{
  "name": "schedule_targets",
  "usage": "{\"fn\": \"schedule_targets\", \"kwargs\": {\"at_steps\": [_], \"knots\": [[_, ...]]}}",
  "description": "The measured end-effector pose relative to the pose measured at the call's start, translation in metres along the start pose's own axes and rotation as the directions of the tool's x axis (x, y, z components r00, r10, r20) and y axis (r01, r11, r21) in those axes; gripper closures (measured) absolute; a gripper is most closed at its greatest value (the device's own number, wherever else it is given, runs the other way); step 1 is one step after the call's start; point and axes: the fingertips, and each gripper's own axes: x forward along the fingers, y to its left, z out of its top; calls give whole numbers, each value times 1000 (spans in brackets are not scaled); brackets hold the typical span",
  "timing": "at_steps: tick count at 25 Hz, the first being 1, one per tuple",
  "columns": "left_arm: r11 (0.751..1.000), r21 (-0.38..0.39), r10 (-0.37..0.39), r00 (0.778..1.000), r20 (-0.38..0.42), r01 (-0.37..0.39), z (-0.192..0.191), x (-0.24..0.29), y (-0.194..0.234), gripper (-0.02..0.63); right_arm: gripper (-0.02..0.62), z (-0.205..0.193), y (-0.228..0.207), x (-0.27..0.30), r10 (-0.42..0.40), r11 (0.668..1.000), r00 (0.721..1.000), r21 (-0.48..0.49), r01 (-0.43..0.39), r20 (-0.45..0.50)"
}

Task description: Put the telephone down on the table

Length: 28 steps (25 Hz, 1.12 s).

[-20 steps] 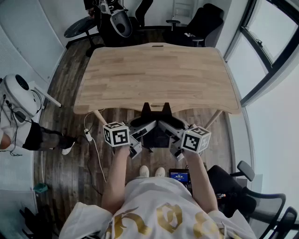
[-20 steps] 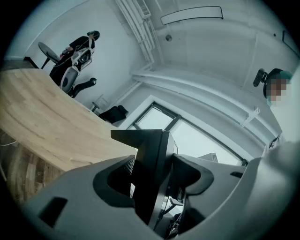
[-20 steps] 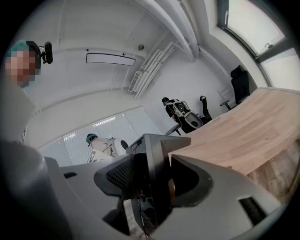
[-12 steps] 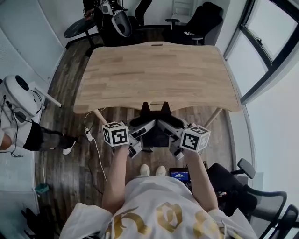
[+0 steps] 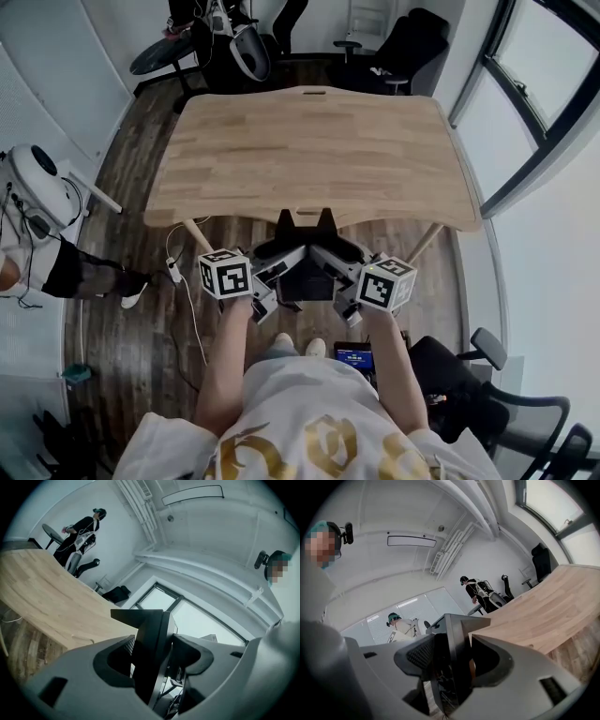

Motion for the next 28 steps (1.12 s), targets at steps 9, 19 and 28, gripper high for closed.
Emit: {"fn": "schedule_targets", "kwargs": {"at_steps": [9, 19, 28], "knots": [[1000, 11, 4, 1000, -1, -4, 6, 21, 9, 368, 365, 12, -21, 1, 3, 1000, 1000, 3, -3, 16], [999, -27, -26, 1000, -16, 26, 55, 59, 86, 368, 365, 44, -87, 67, -45, 999, 999, 23, 45, -6], [997, -76, -35, 997, -65, 30, 142, 108, 198, 367, 365, 98, -174, 175, -79, 993, 996, 85, 81, -29]]}}
